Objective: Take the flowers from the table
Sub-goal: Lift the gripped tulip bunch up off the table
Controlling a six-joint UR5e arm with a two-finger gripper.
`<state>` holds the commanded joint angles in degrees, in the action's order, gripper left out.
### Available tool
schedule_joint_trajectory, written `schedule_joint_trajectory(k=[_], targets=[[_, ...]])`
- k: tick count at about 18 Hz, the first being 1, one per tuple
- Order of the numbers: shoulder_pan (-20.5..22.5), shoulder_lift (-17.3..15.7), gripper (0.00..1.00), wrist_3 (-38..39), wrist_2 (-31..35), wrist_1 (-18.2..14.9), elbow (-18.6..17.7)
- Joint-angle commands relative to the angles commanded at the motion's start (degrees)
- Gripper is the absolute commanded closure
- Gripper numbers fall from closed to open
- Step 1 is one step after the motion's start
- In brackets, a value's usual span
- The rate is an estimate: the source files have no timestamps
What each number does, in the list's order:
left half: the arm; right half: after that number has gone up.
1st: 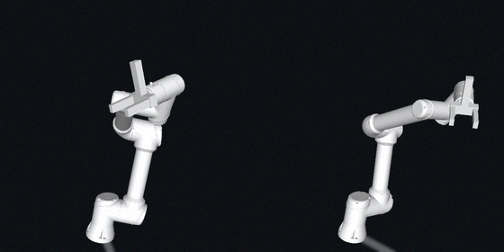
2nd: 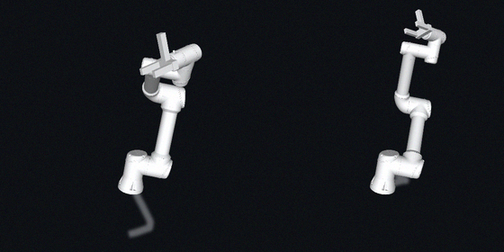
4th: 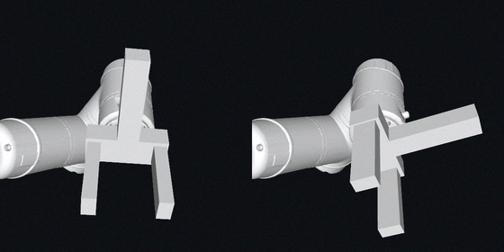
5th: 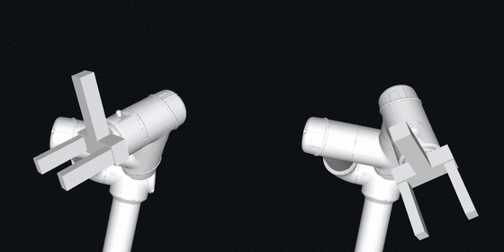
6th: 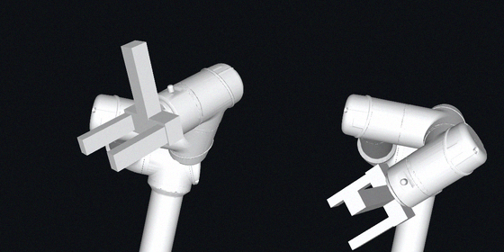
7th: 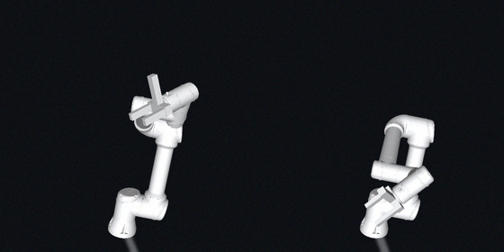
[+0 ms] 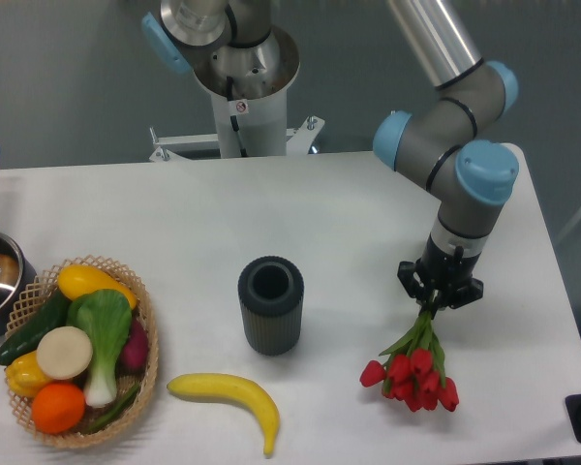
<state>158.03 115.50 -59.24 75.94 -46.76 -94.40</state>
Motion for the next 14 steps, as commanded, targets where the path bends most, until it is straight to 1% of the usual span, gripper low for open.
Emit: schedule_joint_trajectory(k=[2,8,11,14], targets=[[0.0,-2.0,0.82,0.2,-2.6,0.0,0.1],[1.4,-7.9,0.82,1.4,-18.0,0.3,0.0],[1.8,-10.7,0.82,2.1,-22.3,0.4,0.0],[2.5,-12.6,0.82,2.7,-27.1,0.4,0.0]])
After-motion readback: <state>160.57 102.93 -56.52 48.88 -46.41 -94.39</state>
